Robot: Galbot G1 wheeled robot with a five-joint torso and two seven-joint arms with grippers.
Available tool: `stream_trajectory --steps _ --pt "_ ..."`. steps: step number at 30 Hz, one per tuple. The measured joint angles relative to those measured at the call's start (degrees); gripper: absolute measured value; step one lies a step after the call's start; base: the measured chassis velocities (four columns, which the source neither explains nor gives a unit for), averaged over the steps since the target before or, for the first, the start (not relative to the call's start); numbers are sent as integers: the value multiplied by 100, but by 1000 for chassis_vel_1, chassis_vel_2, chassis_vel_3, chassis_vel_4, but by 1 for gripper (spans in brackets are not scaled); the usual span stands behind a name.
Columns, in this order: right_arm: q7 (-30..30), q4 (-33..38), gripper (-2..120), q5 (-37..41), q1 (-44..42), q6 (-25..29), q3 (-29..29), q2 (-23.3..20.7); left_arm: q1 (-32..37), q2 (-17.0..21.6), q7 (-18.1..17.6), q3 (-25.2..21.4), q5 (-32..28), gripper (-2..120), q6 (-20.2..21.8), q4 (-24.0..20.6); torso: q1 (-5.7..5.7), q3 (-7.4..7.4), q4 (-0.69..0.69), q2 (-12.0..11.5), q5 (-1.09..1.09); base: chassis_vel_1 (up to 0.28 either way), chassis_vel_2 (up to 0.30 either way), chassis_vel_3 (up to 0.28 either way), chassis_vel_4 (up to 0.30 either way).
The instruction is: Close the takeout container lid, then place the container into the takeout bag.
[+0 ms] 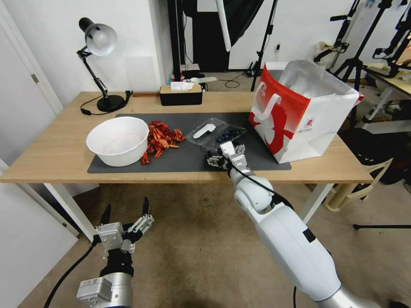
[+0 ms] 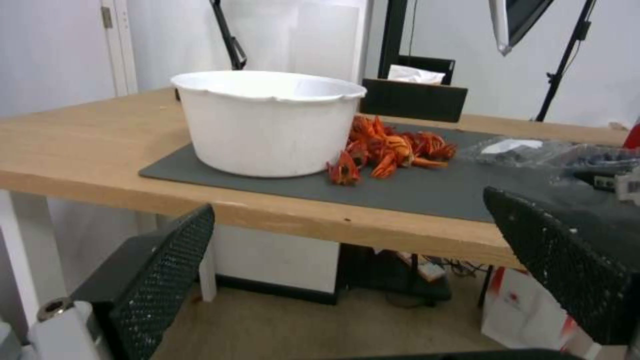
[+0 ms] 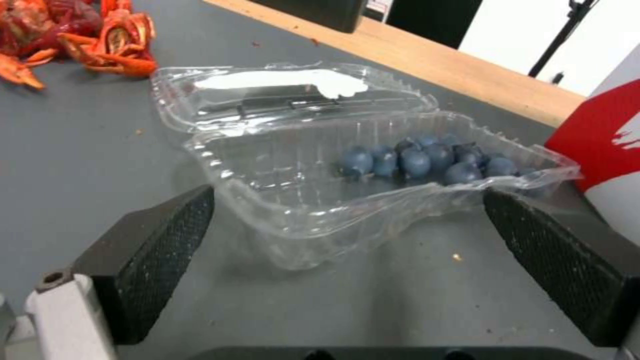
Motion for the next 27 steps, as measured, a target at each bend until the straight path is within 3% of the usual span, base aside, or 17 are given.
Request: stream_trajectory --steps 27 --pt "115 144 100 -2 -290 37 541 -199 140 2 -4 129 218 100 -233 168 0 0 0 0 0 0 0 0 0"
